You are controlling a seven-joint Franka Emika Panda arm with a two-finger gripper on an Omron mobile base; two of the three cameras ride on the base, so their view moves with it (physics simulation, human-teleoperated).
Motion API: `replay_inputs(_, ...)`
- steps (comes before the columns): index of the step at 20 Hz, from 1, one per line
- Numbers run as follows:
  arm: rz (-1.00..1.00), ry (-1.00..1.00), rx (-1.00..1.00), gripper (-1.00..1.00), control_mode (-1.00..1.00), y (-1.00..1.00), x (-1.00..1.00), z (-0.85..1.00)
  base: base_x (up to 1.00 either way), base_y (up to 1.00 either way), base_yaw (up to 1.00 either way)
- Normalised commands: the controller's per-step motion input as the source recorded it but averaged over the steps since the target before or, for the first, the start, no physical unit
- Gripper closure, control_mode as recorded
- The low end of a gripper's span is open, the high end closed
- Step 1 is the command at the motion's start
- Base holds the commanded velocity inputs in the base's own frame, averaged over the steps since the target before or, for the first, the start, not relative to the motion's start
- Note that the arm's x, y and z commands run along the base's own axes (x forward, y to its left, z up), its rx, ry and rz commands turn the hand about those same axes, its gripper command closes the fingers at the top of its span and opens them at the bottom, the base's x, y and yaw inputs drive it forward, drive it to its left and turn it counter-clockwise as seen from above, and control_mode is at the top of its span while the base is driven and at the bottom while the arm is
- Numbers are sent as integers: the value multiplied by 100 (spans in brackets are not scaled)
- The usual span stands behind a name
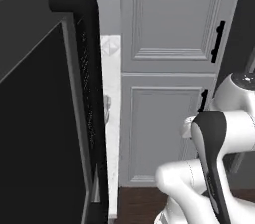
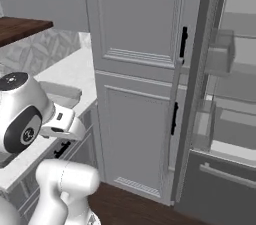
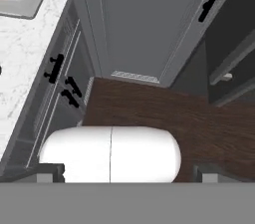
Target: Place one cucumber and one chicken drumstick in each tupperware on the nearby counter, to pack two identical lunches.
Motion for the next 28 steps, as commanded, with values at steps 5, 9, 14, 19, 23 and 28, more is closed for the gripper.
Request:
replay_inputs(5,0,0,0,-100,100,0,0,0,-84,-37,-6)
replay_inputs(9,0,0,0,-100,100,0,0,0,-89,-66,-14)
replay_inputs(14,0,0,0,-100,100,0,0,0,-64,-80,-26)
replay_inputs(19,0,0,0,-100,100,0,0,0,-21,-88,-48)
replay_inputs(23,0,0,0,-100,100,0,0,0,15,-84,-52)
replay_inputs(28,0,0,0,-100,100,0,0,0,38,1,-10)
